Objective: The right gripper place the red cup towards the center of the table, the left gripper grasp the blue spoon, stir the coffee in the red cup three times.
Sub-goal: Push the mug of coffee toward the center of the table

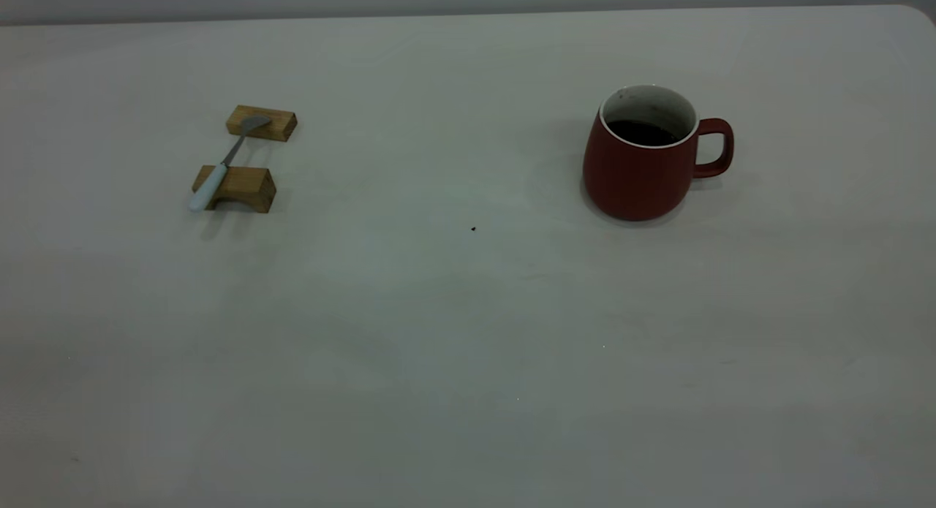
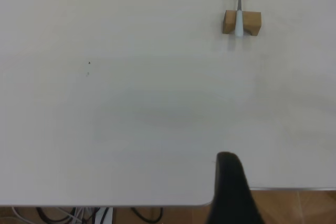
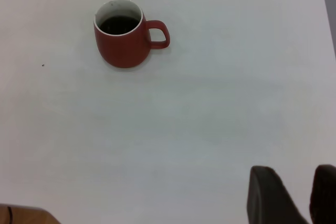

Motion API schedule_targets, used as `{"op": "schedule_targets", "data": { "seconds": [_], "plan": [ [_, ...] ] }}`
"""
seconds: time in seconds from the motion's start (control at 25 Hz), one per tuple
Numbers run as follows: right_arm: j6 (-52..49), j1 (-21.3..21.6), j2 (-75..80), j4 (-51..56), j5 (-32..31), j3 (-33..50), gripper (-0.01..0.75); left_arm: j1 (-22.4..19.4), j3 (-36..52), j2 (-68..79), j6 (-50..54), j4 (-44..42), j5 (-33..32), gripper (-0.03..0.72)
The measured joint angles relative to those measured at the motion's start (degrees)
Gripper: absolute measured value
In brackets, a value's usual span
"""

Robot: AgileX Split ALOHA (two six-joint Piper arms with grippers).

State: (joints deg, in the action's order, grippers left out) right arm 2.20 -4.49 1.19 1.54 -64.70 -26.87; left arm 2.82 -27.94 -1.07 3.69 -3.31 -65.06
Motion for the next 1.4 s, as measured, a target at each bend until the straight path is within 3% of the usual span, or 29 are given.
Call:
{"op": "schedule_targets", "data": {
  "seconds": [1.28,1.4],
  "plan": [
    [0.00,0.00,0.00,0.90,0.00,0.00,0.238,0.00,0.00,0.00,0.00,0.00,0.00,0.553],
    [0.00,0.00,0.00,1.62,0.57,-0.27,0.266,0.00,0.00,0.00,0.00,0.00,0.00,0.553]
  ]
}}
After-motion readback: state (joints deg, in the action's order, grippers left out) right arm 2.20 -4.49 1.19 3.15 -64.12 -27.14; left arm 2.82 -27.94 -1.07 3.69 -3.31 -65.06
